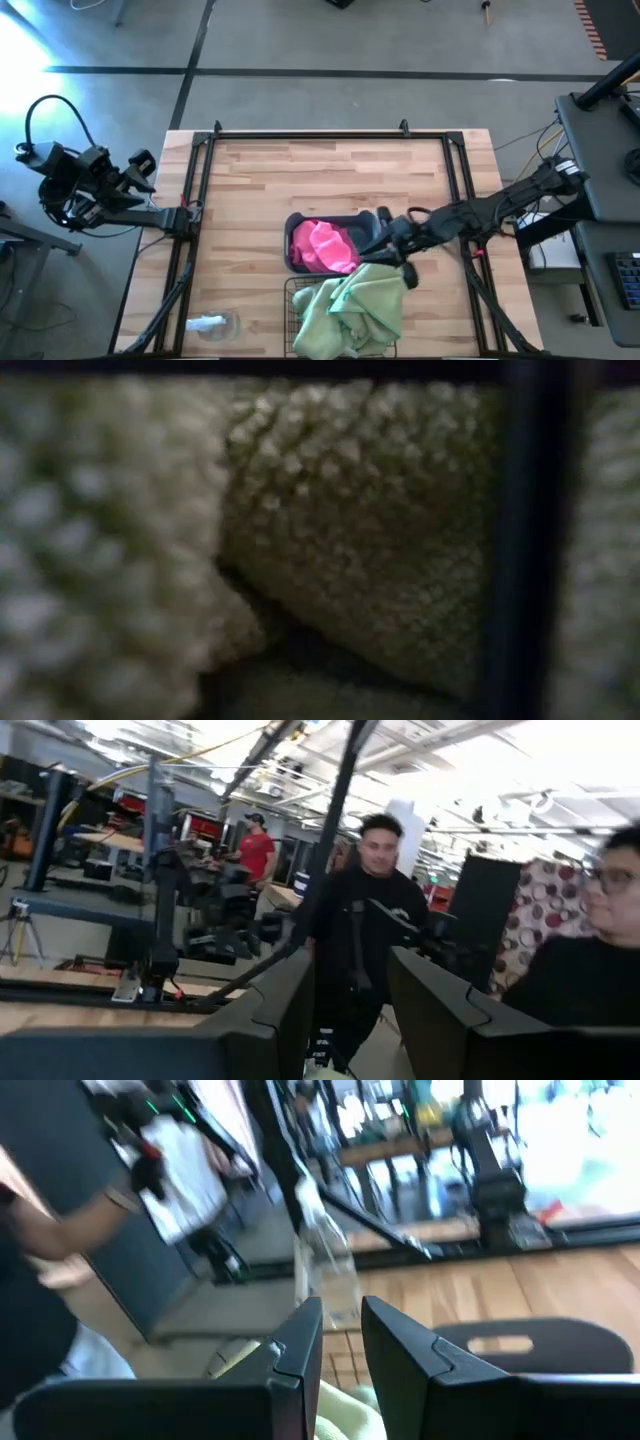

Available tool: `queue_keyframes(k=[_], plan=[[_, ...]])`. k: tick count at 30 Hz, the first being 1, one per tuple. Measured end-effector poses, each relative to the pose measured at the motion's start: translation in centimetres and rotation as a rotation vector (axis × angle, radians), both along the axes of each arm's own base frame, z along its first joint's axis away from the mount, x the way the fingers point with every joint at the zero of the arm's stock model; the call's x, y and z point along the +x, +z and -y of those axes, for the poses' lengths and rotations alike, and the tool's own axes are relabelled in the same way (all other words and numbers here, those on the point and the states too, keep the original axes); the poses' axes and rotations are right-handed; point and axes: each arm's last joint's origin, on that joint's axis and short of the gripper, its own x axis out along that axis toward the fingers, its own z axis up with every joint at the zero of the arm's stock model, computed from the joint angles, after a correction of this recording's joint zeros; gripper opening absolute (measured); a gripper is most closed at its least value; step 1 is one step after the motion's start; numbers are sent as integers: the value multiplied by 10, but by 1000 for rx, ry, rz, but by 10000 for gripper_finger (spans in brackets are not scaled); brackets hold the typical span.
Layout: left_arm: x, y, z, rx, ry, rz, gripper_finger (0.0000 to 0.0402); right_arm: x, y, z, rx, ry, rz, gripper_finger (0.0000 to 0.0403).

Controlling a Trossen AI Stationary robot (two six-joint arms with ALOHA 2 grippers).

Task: Sort microfiber towel by color & place in baskets
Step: Return to Home Position

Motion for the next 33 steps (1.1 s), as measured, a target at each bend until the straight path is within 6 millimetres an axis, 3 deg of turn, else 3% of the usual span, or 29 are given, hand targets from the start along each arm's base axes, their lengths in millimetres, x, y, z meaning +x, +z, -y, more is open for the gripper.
queue_keyframes(k=[8, 14, 22, 30, 33], plan=[[7, -7, 1, 81, -11, -3, 116, -44, -27, 16, 54, 49, 243, 68], [13, -20, 1, 102, -14, 1, 116, -64, -42, 24, 58, 47, 301, 68], [-2, -47, 2, 125, -35, 136, 116, -85, -54, 33, 68, 46, 334, 68], [18, -57, 4, 137, -86, 80, 116, -107, -81, 42, 101, 42, 437, 68], [16, -56, 4, 137, -84, 125, 116, -114, -91, 44, 117, 41, 479, 68]])
